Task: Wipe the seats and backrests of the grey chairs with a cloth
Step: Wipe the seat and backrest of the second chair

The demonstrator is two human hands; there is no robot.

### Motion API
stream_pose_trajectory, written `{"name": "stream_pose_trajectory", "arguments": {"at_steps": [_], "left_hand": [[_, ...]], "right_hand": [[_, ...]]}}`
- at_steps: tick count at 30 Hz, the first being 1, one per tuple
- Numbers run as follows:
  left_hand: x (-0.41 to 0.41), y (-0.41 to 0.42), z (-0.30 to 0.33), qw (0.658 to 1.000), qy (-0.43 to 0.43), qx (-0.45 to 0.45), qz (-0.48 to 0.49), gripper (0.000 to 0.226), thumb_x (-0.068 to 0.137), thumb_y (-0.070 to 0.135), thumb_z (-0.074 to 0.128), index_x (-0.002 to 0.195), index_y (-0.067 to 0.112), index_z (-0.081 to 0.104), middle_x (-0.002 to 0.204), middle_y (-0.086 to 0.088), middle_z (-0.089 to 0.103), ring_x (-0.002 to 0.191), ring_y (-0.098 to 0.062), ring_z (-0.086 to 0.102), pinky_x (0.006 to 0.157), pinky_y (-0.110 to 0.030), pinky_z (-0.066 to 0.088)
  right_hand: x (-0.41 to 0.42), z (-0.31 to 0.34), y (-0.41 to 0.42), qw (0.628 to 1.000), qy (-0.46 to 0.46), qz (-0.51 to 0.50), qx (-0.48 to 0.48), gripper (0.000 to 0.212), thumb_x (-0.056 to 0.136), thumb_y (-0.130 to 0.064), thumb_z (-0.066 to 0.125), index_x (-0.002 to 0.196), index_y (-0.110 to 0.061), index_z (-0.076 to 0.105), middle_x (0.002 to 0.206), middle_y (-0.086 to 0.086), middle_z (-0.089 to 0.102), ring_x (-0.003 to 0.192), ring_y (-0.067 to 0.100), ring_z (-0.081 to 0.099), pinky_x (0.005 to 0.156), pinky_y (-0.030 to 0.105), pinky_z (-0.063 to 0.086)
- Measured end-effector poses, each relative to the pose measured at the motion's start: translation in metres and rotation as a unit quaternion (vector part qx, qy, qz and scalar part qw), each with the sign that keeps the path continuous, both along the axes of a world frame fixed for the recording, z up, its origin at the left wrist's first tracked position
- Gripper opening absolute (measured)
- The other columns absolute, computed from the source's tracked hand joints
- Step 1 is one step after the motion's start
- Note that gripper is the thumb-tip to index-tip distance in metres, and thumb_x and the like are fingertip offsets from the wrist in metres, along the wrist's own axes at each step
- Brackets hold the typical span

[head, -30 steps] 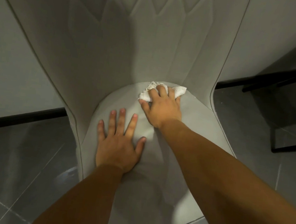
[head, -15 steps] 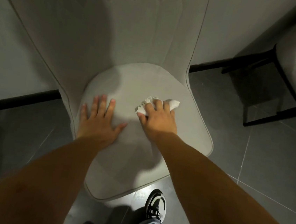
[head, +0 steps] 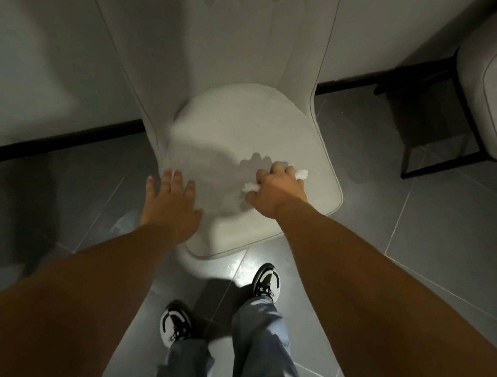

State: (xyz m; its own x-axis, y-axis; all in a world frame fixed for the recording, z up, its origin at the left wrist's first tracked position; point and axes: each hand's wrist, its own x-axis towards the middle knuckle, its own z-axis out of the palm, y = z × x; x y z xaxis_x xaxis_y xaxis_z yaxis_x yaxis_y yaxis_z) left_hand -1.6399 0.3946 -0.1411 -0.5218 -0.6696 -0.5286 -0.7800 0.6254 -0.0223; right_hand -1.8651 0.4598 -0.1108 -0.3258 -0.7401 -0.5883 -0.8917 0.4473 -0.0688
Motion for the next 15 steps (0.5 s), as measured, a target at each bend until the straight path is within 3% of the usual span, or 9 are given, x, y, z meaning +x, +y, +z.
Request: {"name": "stream_pose_trajectory", "arguments": {"at_steps": [7,15], "left_hand": [[0.029,0.0,0.084,1.0,0.02,-0.007,0.006,0.076,0.093,0.054,0.029,0.153,0.017,0.001,0.16,-0.014,-0.003,0.145,-0.032,-0.01,0.115,-0.055,0.003],[0.039,0.014,0.18,0.996,0.083,-0.039,-0.006,0.079,0.088,0.052,0.041,0.152,0.018,0.008,0.159,-0.013,0.008,0.146,-0.031,-0.001,0.115,-0.055,0.009]], "right_hand": [[0.036,0.079,0.001,0.999,-0.007,-0.028,-0.015,0.049,0.084,-0.055,0.053,0.123,-0.025,0.055,0.124,0.007,0.044,0.114,0.031,0.041,0.091,0.047,0.041],[0.048,0.171,0.024,0.996,-0.011,-0.082,-0.036,0.047,0.082,-0.049,0.058,0.123,-0.026,0.057,0.114,0.002,0.042,0.11,0.027,0.04,0.092,0.045,0.042]]}}
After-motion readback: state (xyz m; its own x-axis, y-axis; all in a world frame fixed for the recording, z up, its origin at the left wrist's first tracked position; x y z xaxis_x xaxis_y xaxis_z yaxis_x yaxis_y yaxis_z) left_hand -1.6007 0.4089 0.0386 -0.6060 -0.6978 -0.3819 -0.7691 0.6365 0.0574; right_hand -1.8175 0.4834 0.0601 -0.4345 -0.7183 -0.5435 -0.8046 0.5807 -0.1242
